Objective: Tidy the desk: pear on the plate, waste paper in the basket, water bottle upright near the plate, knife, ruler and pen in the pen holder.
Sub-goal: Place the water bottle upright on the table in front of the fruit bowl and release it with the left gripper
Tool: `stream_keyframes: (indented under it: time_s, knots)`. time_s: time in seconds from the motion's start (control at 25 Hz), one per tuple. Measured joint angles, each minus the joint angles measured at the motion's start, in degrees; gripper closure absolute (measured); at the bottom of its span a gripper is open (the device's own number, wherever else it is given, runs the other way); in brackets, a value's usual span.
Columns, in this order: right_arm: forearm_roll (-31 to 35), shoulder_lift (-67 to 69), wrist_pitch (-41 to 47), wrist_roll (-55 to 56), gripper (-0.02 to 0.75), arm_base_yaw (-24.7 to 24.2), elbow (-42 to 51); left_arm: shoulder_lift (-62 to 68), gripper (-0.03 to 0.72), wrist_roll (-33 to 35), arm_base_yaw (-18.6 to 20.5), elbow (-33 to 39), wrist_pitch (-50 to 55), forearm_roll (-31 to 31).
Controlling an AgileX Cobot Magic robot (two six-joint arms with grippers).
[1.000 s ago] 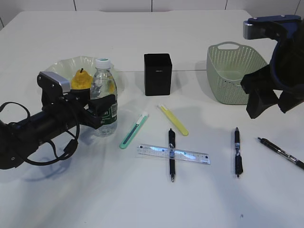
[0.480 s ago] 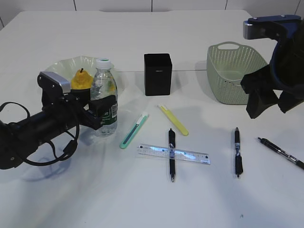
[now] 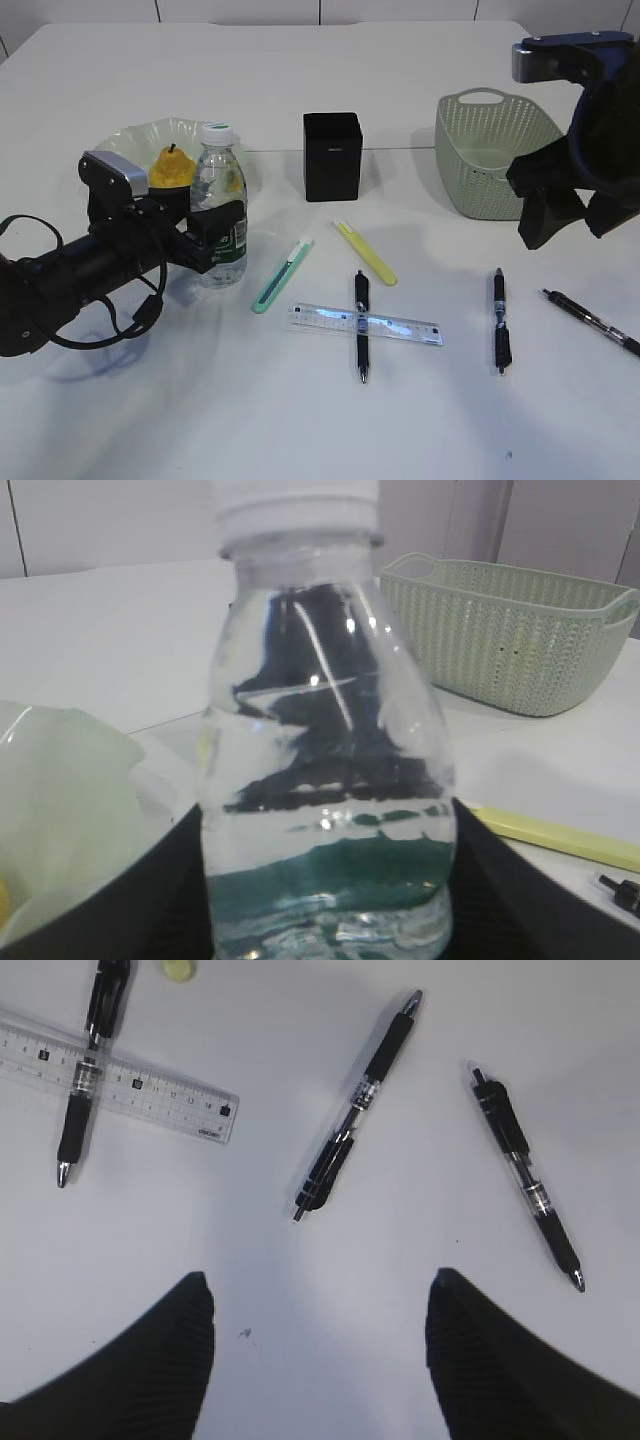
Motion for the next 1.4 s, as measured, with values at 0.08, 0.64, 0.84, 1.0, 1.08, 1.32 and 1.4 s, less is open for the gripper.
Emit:
stream_keyframes:
  time_s: [0.08,0.64,0.84,1.0,1.08,1.32,1.4]
  knots:
    - [0.0,0.0,0.0,0.0,0.244,0.0,0.0,0.0,0.272,0.0,0.0,0.0,0.0,0.0]
    - [0.0,0.0,-0.14,0.0,0.244,0.0,0.0,0.0,0.223,0.0,0.0,0.0,0.22,0.0]
    - [0.0,0.0,-0.14,0.0,0.244,0.0,0.0,-0.36,0.201,0.0,0.0,0.0,1.18,0.0]
    - [0.0,0.0,-0.23,0.0,0.244,0.0,0.0,-0.36,0.188,0.0,0.0,0.0,1.69,0.03]
    - [0.0,0.0,-0.23,0.0,0.244,0.0,0.0,-0.36,0.167,0.0,0.0,0.11,2.4,0.25]
    - [0.0,0.0,-0.23,0.0,0.244,0.0,0.0,-0.36,0.103,0.0,0.03,0.61,6.37,0.25]
    - [0.0,0.0,-0.23,0.0,0.244,0.0,0.0,-0.49,0.099,0.0,0.03,0.61,6.37,0.25]
